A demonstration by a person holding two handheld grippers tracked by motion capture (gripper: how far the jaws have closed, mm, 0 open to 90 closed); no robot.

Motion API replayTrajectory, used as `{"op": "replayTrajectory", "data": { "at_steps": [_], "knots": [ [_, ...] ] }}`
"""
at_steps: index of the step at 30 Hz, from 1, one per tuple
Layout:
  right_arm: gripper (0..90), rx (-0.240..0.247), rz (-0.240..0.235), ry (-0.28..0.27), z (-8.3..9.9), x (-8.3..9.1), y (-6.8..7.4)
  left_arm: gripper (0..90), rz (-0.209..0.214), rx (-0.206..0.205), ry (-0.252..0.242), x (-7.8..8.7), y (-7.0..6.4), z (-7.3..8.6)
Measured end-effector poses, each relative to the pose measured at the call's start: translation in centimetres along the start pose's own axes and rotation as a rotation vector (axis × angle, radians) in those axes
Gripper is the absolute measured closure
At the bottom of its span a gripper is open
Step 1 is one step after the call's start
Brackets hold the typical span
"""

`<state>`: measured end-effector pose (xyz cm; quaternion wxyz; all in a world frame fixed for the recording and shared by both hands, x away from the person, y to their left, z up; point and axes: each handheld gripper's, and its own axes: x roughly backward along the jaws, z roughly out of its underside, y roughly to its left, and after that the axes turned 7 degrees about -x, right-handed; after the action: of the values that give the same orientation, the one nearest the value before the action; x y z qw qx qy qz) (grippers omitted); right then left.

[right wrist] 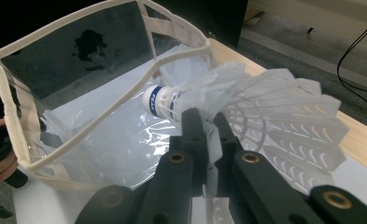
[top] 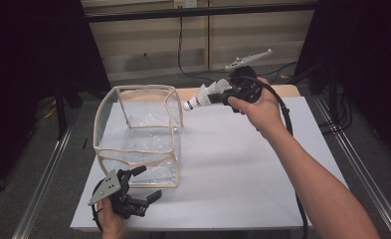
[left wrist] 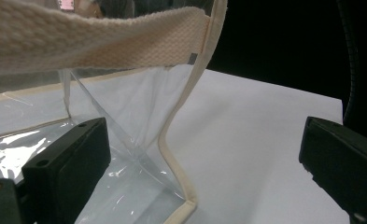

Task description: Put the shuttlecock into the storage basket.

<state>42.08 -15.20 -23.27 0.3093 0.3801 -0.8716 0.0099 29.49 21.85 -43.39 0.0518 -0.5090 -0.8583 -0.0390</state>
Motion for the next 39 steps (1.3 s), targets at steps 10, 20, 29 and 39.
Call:
{"op": "replayTrajectory", "data": {
  "at_steps": [10,20,29,39],
  "knots": [
    [88.1,-0.001,0.006,-0.004,-1.0,-0.3,0.3,2.2,0.006,-0.008,0.006,-0.1,0.0,0.0],
    [88.0,0.000,0.015,-0.015,-1.8,-0.4,0.6,2.3,0.009,-0.003,0.006,-0.1,0.0,0.0],
    [88.0,0.013,0.014,-0.013,-2.6,-0.8,1.3,2.2,0.009,0.002,-0.001,-0.1,-0.1,0.0],
    [88.0,0.020,0.019,-0.020,-3.6,-1.0,1.8,2.2,0.006,-0.002,0.004,-0.1,0.0,0.0]
  ]
}}
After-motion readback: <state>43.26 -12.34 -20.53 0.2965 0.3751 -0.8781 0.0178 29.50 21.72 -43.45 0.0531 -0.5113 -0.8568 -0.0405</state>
